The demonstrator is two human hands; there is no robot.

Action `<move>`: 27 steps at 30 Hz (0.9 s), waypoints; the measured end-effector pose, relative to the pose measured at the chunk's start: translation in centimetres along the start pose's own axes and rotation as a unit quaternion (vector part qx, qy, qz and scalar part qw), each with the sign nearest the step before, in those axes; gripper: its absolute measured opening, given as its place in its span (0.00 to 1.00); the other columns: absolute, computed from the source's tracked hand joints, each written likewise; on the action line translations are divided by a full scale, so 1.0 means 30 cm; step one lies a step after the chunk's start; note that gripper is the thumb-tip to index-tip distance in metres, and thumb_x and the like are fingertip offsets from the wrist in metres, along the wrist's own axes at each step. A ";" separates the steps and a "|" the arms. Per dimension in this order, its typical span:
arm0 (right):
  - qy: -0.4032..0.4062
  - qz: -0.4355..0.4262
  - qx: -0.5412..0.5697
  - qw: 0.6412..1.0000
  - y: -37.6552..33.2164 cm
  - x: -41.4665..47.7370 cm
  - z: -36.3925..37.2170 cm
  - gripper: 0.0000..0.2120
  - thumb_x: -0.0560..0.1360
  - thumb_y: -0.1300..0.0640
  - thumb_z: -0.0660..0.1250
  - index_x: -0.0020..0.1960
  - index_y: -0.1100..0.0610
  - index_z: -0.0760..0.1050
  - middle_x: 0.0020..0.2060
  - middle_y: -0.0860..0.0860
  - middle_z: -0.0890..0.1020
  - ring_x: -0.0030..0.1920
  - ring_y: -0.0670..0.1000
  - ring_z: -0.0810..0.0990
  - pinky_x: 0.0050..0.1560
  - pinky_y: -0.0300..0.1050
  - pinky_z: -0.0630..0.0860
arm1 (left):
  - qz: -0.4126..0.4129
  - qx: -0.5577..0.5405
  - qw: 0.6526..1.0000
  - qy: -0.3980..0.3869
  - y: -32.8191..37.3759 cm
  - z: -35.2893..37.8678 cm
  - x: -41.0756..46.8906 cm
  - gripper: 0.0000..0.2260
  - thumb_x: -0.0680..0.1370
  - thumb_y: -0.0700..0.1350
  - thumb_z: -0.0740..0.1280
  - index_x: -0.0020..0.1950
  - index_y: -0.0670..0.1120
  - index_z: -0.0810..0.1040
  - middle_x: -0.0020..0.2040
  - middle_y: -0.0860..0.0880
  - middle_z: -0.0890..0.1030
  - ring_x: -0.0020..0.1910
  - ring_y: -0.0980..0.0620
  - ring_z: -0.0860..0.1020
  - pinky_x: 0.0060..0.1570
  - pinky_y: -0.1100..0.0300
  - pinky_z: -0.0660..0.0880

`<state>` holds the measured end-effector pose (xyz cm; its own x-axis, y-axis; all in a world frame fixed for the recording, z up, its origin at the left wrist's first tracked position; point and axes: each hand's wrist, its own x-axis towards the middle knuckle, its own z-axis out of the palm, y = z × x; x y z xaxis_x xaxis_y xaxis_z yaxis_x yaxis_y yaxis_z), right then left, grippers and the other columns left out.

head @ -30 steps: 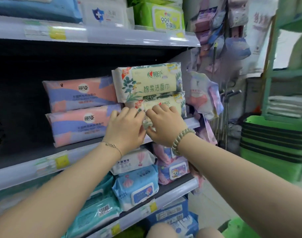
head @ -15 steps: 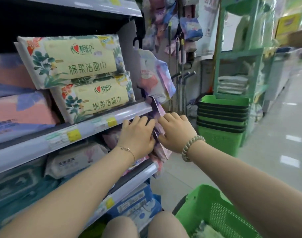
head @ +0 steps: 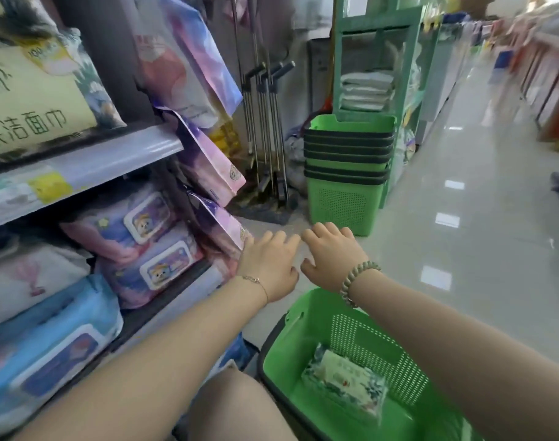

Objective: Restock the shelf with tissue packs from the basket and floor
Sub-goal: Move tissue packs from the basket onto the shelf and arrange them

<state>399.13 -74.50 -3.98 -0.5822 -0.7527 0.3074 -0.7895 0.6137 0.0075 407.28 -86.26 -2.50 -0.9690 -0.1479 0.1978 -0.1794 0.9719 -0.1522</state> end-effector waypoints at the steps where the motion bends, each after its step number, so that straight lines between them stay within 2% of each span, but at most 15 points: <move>1: -0.013 0.010 0.006 1.000 0.016 -0.015 0.029 0.16 0.74 0.48 0.59 0.58 0.54 0.69 0.56 0.52 0.73 0.58 0.55 0.70 0.57 0.50 0.66 | 0.006 -0.009 1.000 -0.016 0.023 0.034 0.007 0.16 0.76 0.51 0.61 0.63 0.50 0.66 0.60 0.49 0.72 0.61 0.46 0.70 0.57 0.49 0.66; 9: -0.107 0.078 0.035 0.991 0.105 -0.111 0.267 0.17 0.74 0.49 0.60 0.60 0.54 0.68 0.57 0.51 0.73 0.59 0.54 0.70 0.59 0.50 0.66 | 0.039 -0.048 0.989 -0.137 0.150 0.274 0.046 0.17 0.77 0.50 0.62 0.64 0.49 0.66 0.61 0.48 0.73 0.61 0.46 0.71 0.54 0.50 0.67; 14: -0.156 0.108 0.047 0.981 0.140 -0.168 0.387 0.20 0.75 0.48 0.59 0.64 0.54 0.66 0.58 0.52 0.72 0.60 0.54 0.70 0.60 0.49 0.67 | 0.049 -0.060 0.977 -0.197 0.198 0.407 0.077 0.21 0.76 0.50 0.64 0.67 0.49 0.65 0.63 0.48 0.73 0.62 0.46 0.72 0.56 0.49 0.68; 20: -0.216 0.148 0.047 0.964 0.174 -0.249 0.514 0.20 0.75 0.47 0.59 0.63 0.56 0.66 0.58 0.53 0.73 0.59 0.55 0.70 0.60 0.51 0.68 | 0.079 -0.054 0.956 -0.278 0.246 0.572 0.105 0.23 0.77 0.51 0.63 0.70 0.49 0.62 0.62 0.47 0.73 0.62 0.45 0.72 0.59 0.47 0.68; 23: -0.251 0.163 0.046 0.953 0.190 -0.287 0.583 0.20 0.76 0.46 0.58 0.63 0.56 0.66 0.60 0.54 0.72 0.61 0.56 0.70 0.62 0.53 0.68 | 0.077 -0.055 0.943 -0.319 0.264 0.661 0.109 0.21 0.78 0.52 0.62 0.69 0.48 0.63 0.63 0.45 0.73 0.62 0.44 0.72 0.59 0.47 0.67; 27: -0.290 0.188 0.053 0.937 0.200 -0.331 0.667 0.19 0.76 0.47 0.59 0.62 0.56 0.66 0.59 0.54 0.72 0.61 0.55 0.70 0.63 0.53 0.68 | 0.056 -0.093 0.927 -0.359 0.311 0.771 0.091 0.18 0.78 0.46 0.62 0.67 0.47 0.64 0.60 0.45 0.74 0.58 0.44 0.74 0.55 0.47 0.71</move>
<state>396.29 -68.12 -26.03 -0.8069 -0.5092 -0.2995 -0.5038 0.8579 -0.1011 399.04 -81.82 -25.77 -0.8552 -0.0630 -0.5145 -0.1031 0.9934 0.0498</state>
